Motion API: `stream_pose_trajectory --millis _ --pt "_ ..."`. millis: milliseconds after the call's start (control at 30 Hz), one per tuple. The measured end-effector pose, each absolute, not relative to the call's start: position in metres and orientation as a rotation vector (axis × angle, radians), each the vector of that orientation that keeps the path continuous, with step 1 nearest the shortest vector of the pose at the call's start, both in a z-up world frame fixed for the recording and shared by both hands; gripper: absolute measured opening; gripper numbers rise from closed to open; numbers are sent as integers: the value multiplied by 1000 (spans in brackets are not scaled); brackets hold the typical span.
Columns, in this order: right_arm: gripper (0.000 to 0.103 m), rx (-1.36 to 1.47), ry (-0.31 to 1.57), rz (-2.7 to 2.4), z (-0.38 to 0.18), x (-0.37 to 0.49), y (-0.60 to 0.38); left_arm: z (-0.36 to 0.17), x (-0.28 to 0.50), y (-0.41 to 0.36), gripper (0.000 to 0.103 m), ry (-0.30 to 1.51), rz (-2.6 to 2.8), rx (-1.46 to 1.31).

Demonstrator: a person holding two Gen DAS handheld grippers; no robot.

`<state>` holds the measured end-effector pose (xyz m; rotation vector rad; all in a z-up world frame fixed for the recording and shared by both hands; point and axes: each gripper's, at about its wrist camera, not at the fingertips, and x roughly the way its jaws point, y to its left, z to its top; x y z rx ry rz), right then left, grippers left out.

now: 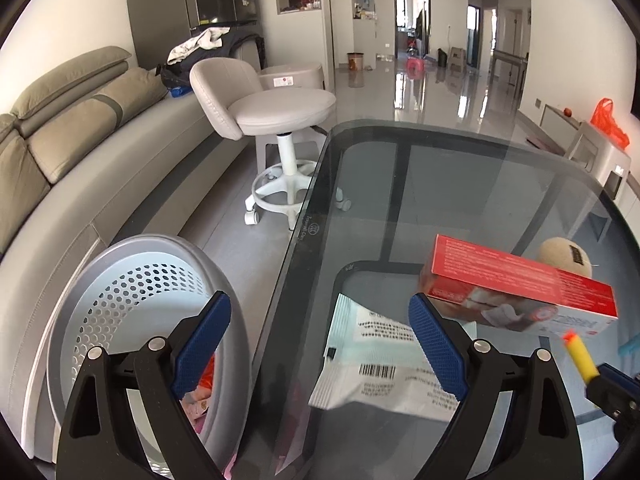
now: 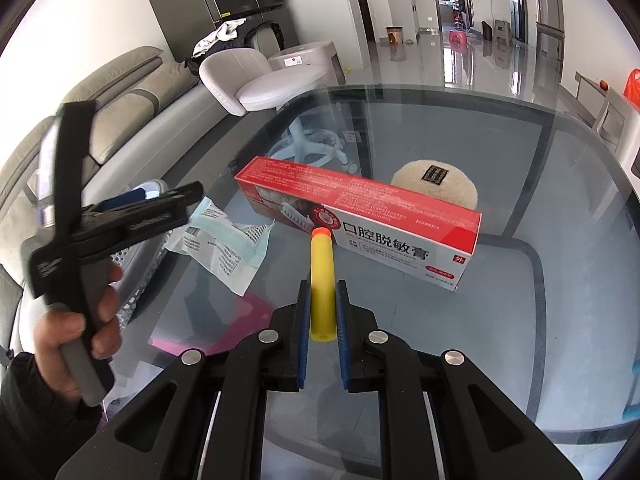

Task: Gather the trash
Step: 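Grasp the yellow foam dart with the right tool while the left tool grasps the white sachet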

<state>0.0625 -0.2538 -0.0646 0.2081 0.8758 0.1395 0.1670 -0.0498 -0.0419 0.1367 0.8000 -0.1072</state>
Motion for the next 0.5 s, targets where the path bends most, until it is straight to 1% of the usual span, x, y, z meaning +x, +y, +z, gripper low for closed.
stream_pose_trajectory --millis 267,500 --pt "12 225 856 151 -57 57 -262 -55 168 -63 88 828 -108 203" --pt "12 236 839 161 -50 54 -263 -58 152 -66 89 831 -118 255"
